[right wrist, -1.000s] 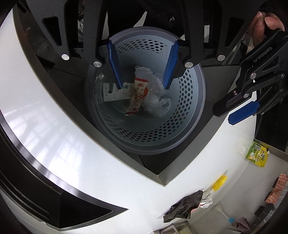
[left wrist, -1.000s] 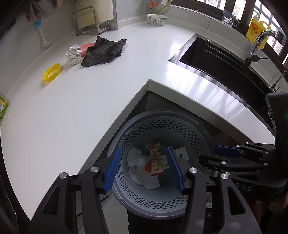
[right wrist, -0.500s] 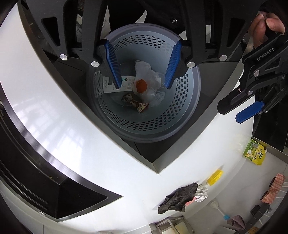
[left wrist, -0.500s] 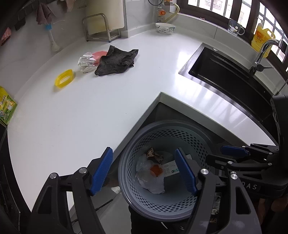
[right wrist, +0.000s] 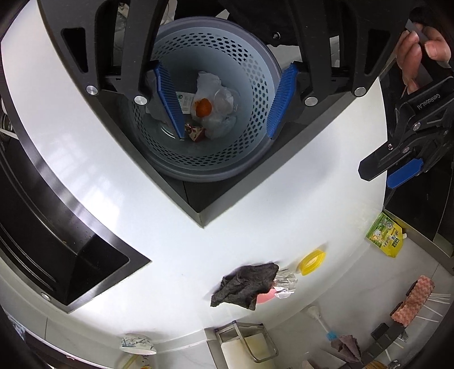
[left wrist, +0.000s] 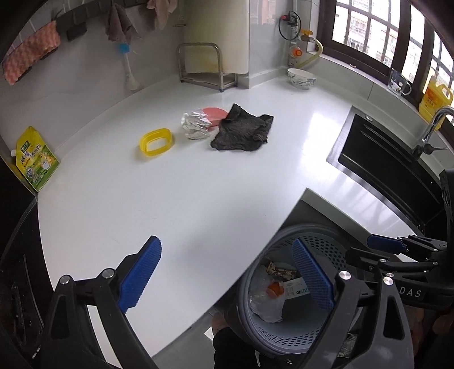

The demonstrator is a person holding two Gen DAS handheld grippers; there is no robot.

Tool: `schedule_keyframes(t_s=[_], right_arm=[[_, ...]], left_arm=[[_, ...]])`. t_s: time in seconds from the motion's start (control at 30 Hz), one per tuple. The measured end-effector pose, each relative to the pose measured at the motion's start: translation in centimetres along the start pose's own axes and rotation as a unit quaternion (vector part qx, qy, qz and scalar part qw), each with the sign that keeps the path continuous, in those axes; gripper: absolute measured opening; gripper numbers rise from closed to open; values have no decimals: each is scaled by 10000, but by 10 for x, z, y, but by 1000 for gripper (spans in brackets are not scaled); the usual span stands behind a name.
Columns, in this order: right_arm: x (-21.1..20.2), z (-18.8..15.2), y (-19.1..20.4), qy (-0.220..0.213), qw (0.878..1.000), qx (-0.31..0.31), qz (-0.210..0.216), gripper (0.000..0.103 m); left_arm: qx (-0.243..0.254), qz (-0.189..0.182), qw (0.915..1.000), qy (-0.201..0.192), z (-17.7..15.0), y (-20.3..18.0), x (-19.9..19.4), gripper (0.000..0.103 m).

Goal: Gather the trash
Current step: 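Move both tools back toward the yellow bowl and crumpled paper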

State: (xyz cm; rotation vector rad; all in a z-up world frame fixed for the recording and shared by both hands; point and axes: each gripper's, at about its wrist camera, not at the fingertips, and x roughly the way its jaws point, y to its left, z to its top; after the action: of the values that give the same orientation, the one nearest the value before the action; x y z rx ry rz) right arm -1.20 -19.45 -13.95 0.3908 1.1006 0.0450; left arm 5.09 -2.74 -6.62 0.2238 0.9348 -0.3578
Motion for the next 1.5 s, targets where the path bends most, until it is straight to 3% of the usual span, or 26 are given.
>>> schedule_keyframes(t_s=[0.37,0.97,1.3,1.5], right_arm=[[12,46,34,-191,9998,28,-55,61],[75,141,69,-592,9976,298,-177,62],[114,198,111,-810,9964,183,-165,62],[140,226,131,-892,9951,-6,-416,62]], left_arm=[[-404,262,9985,-275,41,69,11,95],[-627,549,9964,-180,104,158,101,95],[-829,462,9954,-116,126,195,141,95],[-817,305,9961,-123,139,201,163,95]])
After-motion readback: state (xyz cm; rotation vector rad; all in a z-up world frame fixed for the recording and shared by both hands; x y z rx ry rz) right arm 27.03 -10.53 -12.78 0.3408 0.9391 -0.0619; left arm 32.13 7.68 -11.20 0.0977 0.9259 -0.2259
